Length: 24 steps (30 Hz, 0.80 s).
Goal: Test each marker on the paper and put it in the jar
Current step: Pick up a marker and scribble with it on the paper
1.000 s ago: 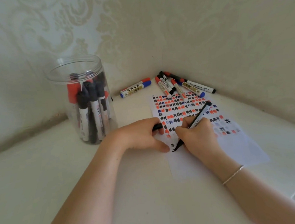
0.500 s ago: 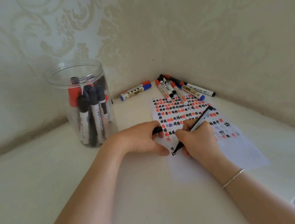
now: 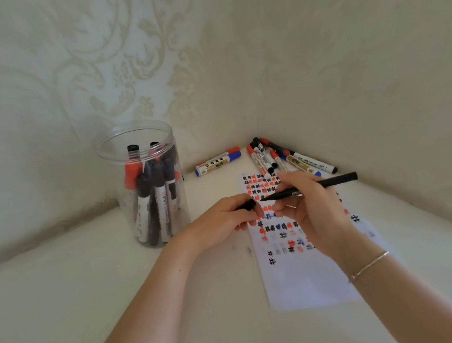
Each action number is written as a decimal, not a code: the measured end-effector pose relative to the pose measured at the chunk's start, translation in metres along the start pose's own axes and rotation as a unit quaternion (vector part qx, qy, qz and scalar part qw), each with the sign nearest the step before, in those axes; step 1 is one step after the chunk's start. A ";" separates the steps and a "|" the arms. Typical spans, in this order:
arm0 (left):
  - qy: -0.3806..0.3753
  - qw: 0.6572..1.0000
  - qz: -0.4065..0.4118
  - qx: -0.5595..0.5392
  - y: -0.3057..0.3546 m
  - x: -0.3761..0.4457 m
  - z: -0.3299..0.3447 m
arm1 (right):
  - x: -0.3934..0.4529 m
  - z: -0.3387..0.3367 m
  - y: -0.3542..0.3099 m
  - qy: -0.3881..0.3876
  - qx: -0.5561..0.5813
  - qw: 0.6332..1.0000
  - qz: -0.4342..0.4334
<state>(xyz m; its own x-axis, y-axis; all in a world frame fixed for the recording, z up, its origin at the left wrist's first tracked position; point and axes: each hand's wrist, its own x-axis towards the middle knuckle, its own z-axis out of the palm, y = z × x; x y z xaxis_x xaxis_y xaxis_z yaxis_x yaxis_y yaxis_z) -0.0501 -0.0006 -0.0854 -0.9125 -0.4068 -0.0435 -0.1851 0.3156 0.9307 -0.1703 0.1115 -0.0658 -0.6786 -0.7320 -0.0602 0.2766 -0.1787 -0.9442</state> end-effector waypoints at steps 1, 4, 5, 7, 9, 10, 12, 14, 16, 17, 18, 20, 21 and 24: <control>-0.002 1.000 0.005 -0.007 0.000 0.000 0.000 | 0.001 0.001 0.001 0.004 -0.001 1.000 0.001; -0.006 1.000 0.009 -0.012 0.002 0.000 0.000 | 0.002 0.003 0.004 0.003 -0.008 1.000 0.003; -0.006 1.000 0.008 -0.009 0.002 0.001 0.000 | 0.003 0.003 0.006 0.002 -0.007 1.000 0.002; -0.004 1.000 0.005 -0.004 0.001 0.002 -0.001 | 0.004 0.003 0.007 0.003 0.000 1.000 -0.003; -0.001 1.000 0.001 -0.003 0.001 0.002 -0.002 | 0.006 0.003 0.007 0.006 0.023 1.000 -0.014; -0.001 1.000 0.000 -0.003 0.001 0.002 -0.001 | 0.006 0.004 0.007 0.006 0.030 0.999 -0.018; -0.004 1.000 0.002 0.000 0.001 0.002 -0.001 | 0.008 0.005 0.009 0.001 0.007 1.000 -0.019; -0.003 1.000 0.007 0.016 0.001 0.003 0.000 | 0.009 0.007 0.012 -0.018 -0.038 0.999 -0.014; -0.003 0.999 0.014 0.029 0.001 0.001 0.001 | 0.011 0.009 0.017 -0.038 -0.084 0.996 -0.009; -0.002 0.999 0.019 0.030 0.003 0.000 0.002 | 0.012 0.009 0.020 -0.044 -0.107 0.993 -0.008; -0.002 0.999 0.026 0.025 0.005 -0.001 0.003 | 0.013 0.009 0.020 -0.051 -0.123 0.991 -0.004; 0.009 0.999 0.034 0.024 0.006 -0.002 0.003 | 0.014 0.007 0.018 -0.079 -0.104 0.991 0.030; 0.023 0.999 0.037 0.033 0.005 -0.002 0.003 | 0.015 0.006 0.016 -0.095 -0.065 0.991 0.062; 0.067 0.996 0.040 0.054 0.003 0.000 0.002 | 0.019 0.005 0.006 -0.090 0.002 0.989 0.120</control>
<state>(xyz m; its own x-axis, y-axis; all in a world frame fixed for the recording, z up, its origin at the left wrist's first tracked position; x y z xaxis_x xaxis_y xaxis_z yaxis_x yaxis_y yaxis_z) -0.0514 0.0015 -0.0834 -0.8705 -0.4849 0.0839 -0.1591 0.4386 0.8845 -0.1776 0.0930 -0.0711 -0.4619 -0.8584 -0.2232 0.4178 0.0114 -0.9085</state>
